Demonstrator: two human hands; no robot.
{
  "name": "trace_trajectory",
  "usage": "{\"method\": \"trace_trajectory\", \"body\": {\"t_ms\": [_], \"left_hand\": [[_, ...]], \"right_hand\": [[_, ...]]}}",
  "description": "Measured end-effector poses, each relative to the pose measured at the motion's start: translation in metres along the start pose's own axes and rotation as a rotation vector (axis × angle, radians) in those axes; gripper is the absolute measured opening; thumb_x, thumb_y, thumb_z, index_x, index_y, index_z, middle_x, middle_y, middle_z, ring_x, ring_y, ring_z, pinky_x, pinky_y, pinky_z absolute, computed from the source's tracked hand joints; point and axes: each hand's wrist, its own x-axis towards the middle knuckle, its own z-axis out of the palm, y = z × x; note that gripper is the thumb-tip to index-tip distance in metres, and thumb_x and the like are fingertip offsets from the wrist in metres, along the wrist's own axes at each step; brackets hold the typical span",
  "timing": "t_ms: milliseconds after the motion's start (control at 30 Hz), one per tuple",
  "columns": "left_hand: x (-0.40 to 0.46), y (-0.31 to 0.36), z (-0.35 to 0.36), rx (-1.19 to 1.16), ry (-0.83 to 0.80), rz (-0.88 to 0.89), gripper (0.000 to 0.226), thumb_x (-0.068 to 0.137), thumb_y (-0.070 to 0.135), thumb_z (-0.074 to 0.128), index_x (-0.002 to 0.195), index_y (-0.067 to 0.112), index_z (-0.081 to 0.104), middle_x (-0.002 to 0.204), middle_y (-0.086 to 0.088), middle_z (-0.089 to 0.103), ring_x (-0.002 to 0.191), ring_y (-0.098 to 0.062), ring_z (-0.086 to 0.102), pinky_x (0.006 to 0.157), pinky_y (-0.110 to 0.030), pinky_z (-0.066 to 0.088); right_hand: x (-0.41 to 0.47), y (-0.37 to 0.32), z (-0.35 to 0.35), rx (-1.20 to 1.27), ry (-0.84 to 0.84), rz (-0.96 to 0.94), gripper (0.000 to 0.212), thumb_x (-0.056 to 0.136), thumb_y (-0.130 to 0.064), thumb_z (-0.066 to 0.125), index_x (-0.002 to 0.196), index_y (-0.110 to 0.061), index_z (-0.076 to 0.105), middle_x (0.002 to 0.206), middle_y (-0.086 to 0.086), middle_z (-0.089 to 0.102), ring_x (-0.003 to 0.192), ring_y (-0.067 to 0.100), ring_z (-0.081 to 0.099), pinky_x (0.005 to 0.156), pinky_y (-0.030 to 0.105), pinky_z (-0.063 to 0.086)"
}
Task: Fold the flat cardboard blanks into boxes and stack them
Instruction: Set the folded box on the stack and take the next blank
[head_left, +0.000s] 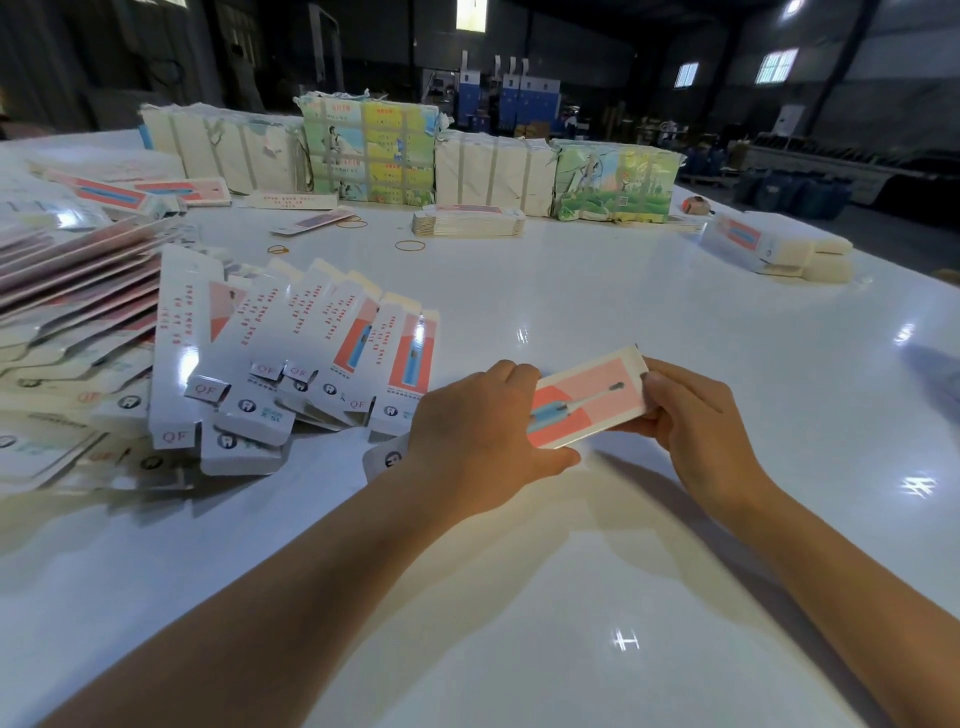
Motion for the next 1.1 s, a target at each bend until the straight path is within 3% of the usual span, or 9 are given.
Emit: {"method": "trace_trajectory", "body": {"t_ms": [200, 467, 567, 733, 800, 933, 1000, 1067, 1100], "left_hand": [[0.0, 0.0, 0.0, -0.047, 0.013, -0.009, 0.067, 0.07, 0.073, 0.057, 0.121, 0.032, 0.045, 0.108, 0.015, 0.057, 0.076, -0.005, 0.044, 0.05, -0.012, 0.023], [-0.001, 0.002, -0.002, 0.048, 0.021, 0.026, 0.068, 0.073, 0.074, 0.053, 0.124, 0.03, 0.043, 0.112, 0.014, 0.056, 0.08, -0.004, 0.044, 0.05, -0.015, 0.023], [-0.002, 0.005, -0.002, 0.167, 0.087, 0.055, 0.064, 0.076, 0.07, 0.053, 0.121, 0.025, 0.044, 0.109, 0.008, 0.055, 0.087, -0.011, 0.054, 0.059, -0.022, 0.033], [-0.003, 0.012, 0.002, 0.163, 0.132, 0.046, 0.06, 0.079, 0.065, 0.054, 0.119, 0.022, 0.043, 0.103, 0.006, 0.051, 0.086, -0.012, 0.053, 0.06, -0.025, 0.032], [-0.003, 0.011, 0.002, 0.118, 0.124, 0.026, 0.061, 0.078, 0.065, 0.056, 0.12, 0.024, 0.043, 0.103, 0.007, 0.052, 0.083, -0.01, 0.048, 0.06, -0.024, 0.033], [-0.001, -0.002, -0.003, 0.076, 0.087, 0.037, 0.058, 0.076, 0.065, 0.059, 0.117, 0.027, 0.044, 0.106, 0.01, 0.056, 0.076, -0.007, 0.045, 0.053, -0.019, 0.031], [0.002, -0.01, -0.008, 0.1, 0.095, 0.071, 0.054, 0.075, 0.064, 0.061, 0.11, 0.026, 0.046, 0.102, 0.01, 0.058, 0.071, -0.009, 0.045, 0.049, -0.015, 0.027], [0.003, -0.015, -0.012, 0.139, 0.089, 0.116, 0.053, 0.074, 0.065, 0.061, 0.108, 0.026, 0.047, 0.099, 0.009, 0.058, 0.068, -0.01, 0.043, 0.047, -0.015, 0.022], [0.002, -0.016, -0.011, 0.16, 0.069, 0.139, 0.054, 0.073, 0.066, 0.061, 0.108, 0.026, 0.047, 0.099, 0.008, 0.058, 0.068, -0.01, 0.042, 0.047, -0.016, 0.02]], "right_hand": [[0.001, 0.0, -0.004, -0.018, 0.009, -0.001, 0.064, 0.097, 0.003, 0.029, 0.081, -0.036, 0.077, 0.084, -0.004, 0.075, 0.083, 0.017, 0.071, 0.075, 0.031, 0.058], [-0.002, -0.004, -0.003, -0.103, -0.02, -0.016, 0.067, 0.091, 0.008, 0.028, 0.077, -0.034, 0.077, 0.079, -0.008, 0.074, 0.077, 0.011, 0.07, 0.068, 0.021, 0.055], [-0.006, -0.006, 0.0, -0.202, 0.01, -0.007, 0.044, 0.09, 0.004, 0.033, 0.065, -0.015, 0.064, 0.066, -0.004, 0.065, 0.067, 0.008, 0.062, 0.069, 0.024, 0.054], [-0.012, -0.006, 0.007, -0.592, 0.016, -0.115, 0.019, 0.092, -0.019, 0.045, 0.088, -0.02, 0.063, 0.076, 0.001, 0.067, 0.069, 0.018, 0.06, 0.062, 0.025, 0.046], [-0.014, -0.009, 0.007, -0.592, -0.008, -0.142, 0.013, 0.092, -0.026, 0.049, 0.091, -0.03, 0.062, 0.078, -0.007, 0.067, 0.07, 0.013, 0.06, 0.059, 0.015, 0.043], [-0.011, -0.006, 0.001, -0.477, -0.188, -0.081, 0.038, 0.093, -0.024, 0.057, 0.114, -0.055, 0.053, 0.107, -0.027, 0.065, 0.096, 0.0, 0.062, 0.081, 0.012, 0.048], [-0.009, -0.004, -0.003, -0.532, -0.211, -0.133, 0.062, 0.09, -0.036, 0.056, 0.143, -0.043, 0.024, 0.145, -0.023, 0.038, 0.13, 0.001, 0.041, 0.105, 0.027, 0.04], [-0.006, -0.004, -0.003, -0.675, -0.292, -0.265, 0.076, 0.087, -0.055, 0.047, 0.148, -0.029, 0.009, 0.158, -0.008, 0.01, 0.143, 0.012, 0.02, 0.114, 0.029, 0.027], [-0.005, -0.003, -0.002, -0.781, -0.342, -0.346, 0.075, 0.087, -0.053, 0.046, 0.148, -0.025, 0.012, 0.159, -0.001, 0.01, 0.144, 0.018, 0.019, 0.114, 0.027, 0.025]]}}
